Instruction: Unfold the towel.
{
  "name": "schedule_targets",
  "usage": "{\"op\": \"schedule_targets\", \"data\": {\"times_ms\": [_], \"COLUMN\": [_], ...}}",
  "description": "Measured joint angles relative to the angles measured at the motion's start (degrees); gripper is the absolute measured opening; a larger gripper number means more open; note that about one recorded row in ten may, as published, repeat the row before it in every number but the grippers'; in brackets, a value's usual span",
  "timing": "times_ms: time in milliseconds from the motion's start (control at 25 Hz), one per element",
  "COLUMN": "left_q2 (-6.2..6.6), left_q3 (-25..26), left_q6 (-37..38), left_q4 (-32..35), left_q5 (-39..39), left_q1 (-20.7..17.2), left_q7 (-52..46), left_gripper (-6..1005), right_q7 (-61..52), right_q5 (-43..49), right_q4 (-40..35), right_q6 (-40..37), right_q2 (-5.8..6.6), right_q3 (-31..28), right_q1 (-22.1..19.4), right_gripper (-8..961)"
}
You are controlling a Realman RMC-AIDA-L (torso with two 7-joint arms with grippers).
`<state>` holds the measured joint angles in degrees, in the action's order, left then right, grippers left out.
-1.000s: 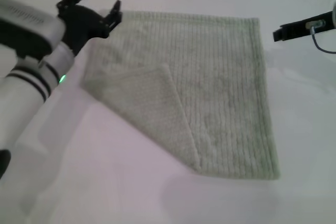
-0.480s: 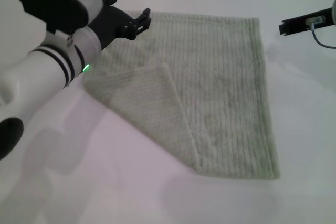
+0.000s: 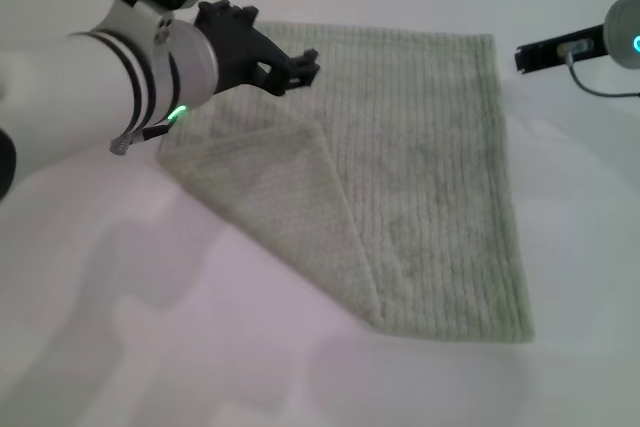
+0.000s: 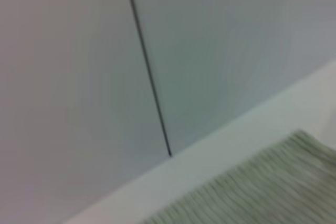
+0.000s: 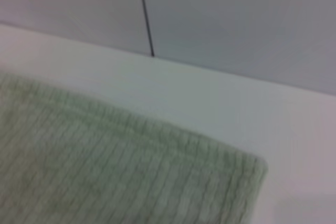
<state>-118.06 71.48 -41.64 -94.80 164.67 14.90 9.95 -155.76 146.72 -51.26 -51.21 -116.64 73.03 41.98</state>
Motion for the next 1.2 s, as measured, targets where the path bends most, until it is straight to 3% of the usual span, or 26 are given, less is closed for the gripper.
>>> {"op": "schedule_targets", "data": {"times_ms": [40,240,440,640,1200], "left_q2": [-0.03,-0.31,-0.4,-0.42,-0.52], "left_q3": [0.01,-0.27,-1.36,-2.07,-3.54], "left_q6": [-4.06,-10.3,-11.36,-11.14,-9.52], "left_q4": [-1.84,-1.8,-1.13,-0.96,2.94], "left_q5": [0.07,-0.28,-0.37,-0.41,-0.4], "left_q1": [0.73,3.0,3.31,3.38,5.91], "left_q7": [0.22,1.24,1.28,1.34,1.37], "left_gripper": [802,802,802,802,802], "right_q7": [0.01,3.25,6.46,8.05,8.04], "right_q5": [-0.49,-4.24,-5.38,-6.51,-6.63], "right_q4": [0.52,5.28,14.47,19.12,21.51], "right_q6": [1.45,5.8,9.2,10.74,11.04], "right_q2": [0.0,0.01,-0.1,-0.3,-0.78], "right_q3": [-0.25,0.14,0.57,0.61,0.62], "right_q1": [-0.01,2.31,7.51,9.71,9.42], "right_gripper": [-1,0,0,-1,-1]}}
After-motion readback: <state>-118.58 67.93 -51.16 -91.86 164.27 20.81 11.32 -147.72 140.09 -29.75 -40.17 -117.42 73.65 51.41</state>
